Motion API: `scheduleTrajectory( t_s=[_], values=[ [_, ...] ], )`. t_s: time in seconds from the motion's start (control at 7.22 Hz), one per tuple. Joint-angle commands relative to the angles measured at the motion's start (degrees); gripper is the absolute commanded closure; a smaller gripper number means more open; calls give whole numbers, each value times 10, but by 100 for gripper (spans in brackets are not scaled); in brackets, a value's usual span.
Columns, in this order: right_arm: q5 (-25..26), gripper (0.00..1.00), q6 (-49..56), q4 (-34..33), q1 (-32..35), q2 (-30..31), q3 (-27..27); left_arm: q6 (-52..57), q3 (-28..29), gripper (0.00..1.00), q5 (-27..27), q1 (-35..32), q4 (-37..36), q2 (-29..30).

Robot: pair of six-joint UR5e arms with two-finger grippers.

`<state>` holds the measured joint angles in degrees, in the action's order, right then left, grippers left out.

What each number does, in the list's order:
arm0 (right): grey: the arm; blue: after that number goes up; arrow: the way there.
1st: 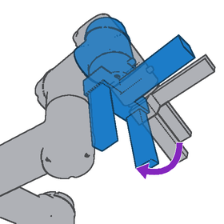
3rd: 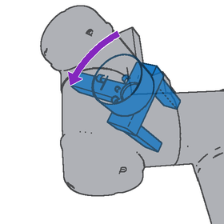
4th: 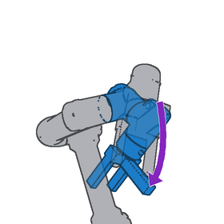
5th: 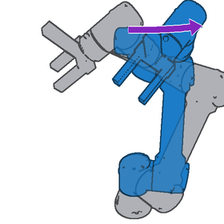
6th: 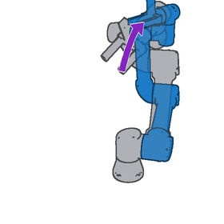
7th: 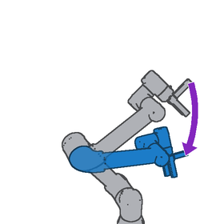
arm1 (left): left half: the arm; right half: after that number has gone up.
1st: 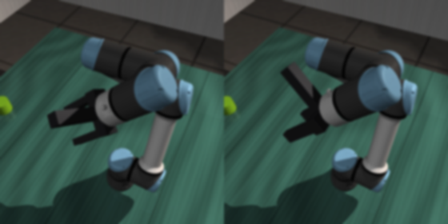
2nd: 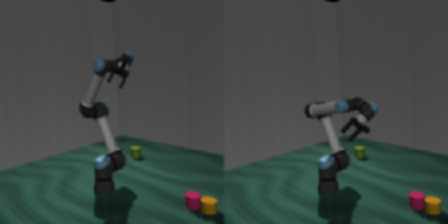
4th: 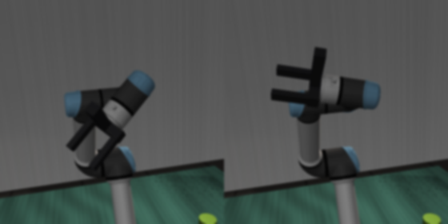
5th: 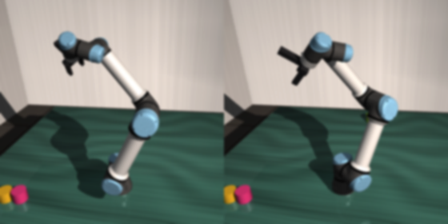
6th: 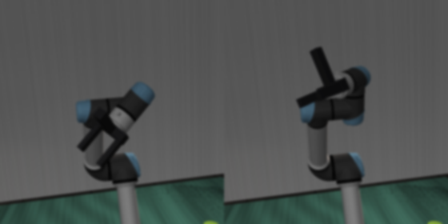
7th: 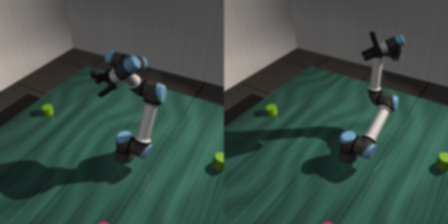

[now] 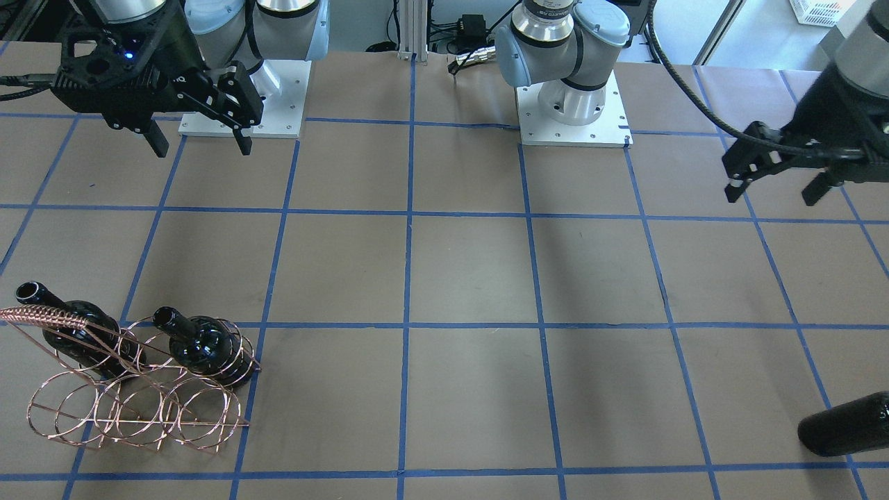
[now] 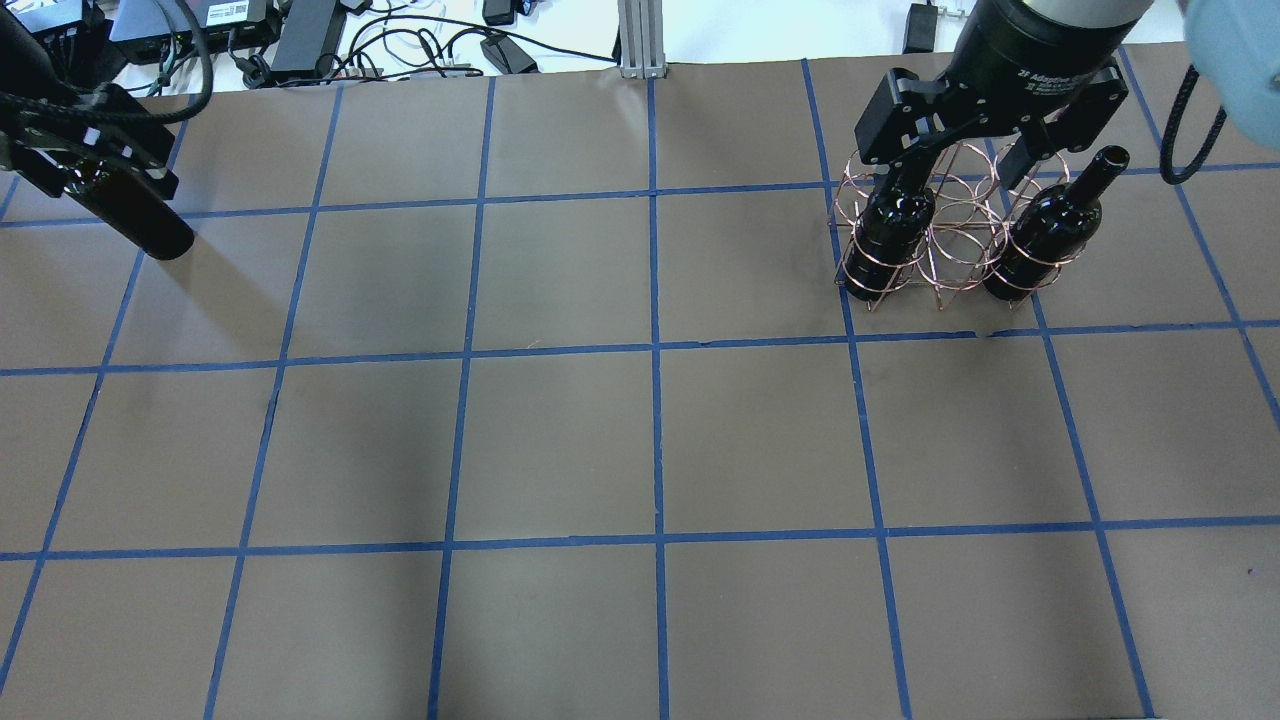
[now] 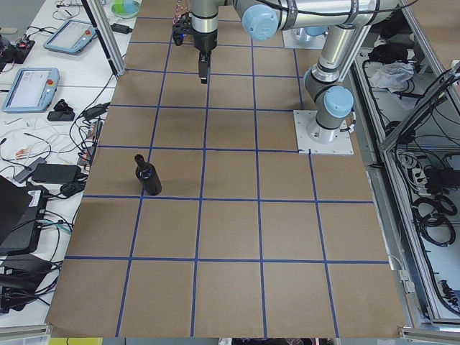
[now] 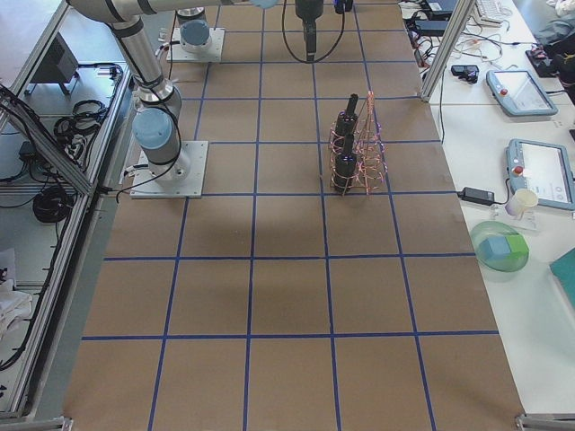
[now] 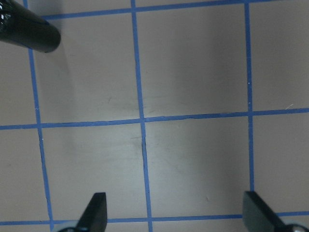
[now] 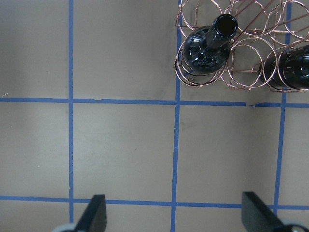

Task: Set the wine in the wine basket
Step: 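Lower the left gripper over the bottle neck and close on it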

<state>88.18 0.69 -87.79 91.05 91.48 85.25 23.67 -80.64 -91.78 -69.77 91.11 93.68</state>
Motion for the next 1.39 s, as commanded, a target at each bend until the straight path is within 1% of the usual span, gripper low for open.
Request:
scheduleTrajectory(
  t_s=[0.0,0.14,0.42,0.55,0.69,0.83,0.97,1.25],
  values=[
    [1,0,1,0,0,-1,0,69,79,0,4,76,13,71],
    [1,0,1,2,-1,0,0,102,100,0,18,106,13,106],
    [1,0,1,0,-1,-1,0,140,151,0,22,127,-8,172],
    [1,0,1,0,-1,-1,0,154,154,0,24,139,-46,198],
    [-1,0,2,0,-1,-1,0,161,155,0,43,149,-65,220],
    [-2,0,3,-1,-1,-2,0,161,156,0,45,149,-92,233],
    [0,0,3,-1,-1,-1,0,161,161,0,47,149,-108,247],
    [-2,0,3,-1,-1,-1,0,159,170,0,72,150,-139,275]
  ],
)
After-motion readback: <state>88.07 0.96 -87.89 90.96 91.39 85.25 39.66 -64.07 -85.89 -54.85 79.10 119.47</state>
